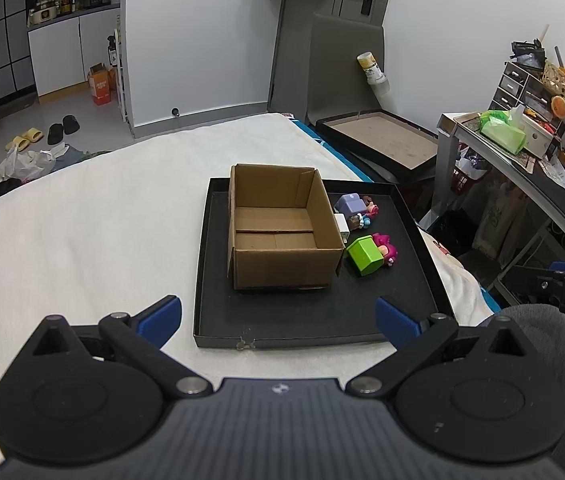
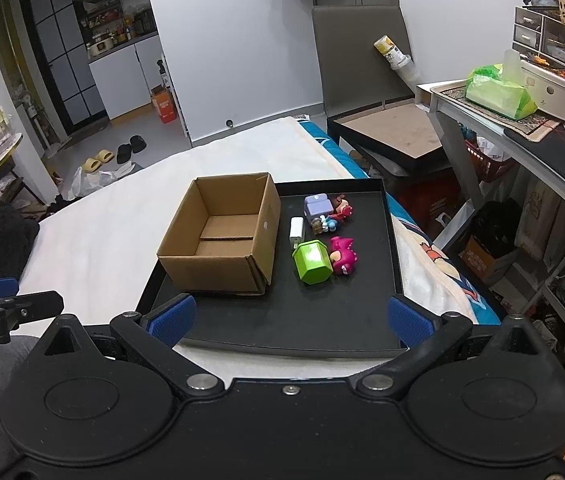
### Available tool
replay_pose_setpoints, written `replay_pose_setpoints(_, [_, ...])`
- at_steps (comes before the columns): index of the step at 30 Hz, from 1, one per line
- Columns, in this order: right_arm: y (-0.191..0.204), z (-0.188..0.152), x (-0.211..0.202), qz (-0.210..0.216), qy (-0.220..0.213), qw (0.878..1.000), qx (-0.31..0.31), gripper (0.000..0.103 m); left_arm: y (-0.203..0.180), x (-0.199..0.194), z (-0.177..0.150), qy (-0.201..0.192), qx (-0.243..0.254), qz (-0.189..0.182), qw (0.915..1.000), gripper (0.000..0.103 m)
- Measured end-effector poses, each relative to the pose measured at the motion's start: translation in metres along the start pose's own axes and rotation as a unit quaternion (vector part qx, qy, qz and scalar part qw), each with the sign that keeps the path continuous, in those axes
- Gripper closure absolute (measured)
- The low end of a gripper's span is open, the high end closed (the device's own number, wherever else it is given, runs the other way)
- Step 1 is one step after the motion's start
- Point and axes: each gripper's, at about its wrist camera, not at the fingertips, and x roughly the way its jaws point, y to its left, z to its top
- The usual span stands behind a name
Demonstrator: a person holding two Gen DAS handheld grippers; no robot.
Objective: Organize rigid objects
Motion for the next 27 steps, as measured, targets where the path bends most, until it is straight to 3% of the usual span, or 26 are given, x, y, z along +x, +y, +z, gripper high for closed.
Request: replay_pose_setpoints(27, [-0.01,-0.003,0.014,-0.014,0.014,1.0,0.004,0.0,-0.007,0.026,0.005,0.026,-0.005,-0.017,0.9995,0.001])
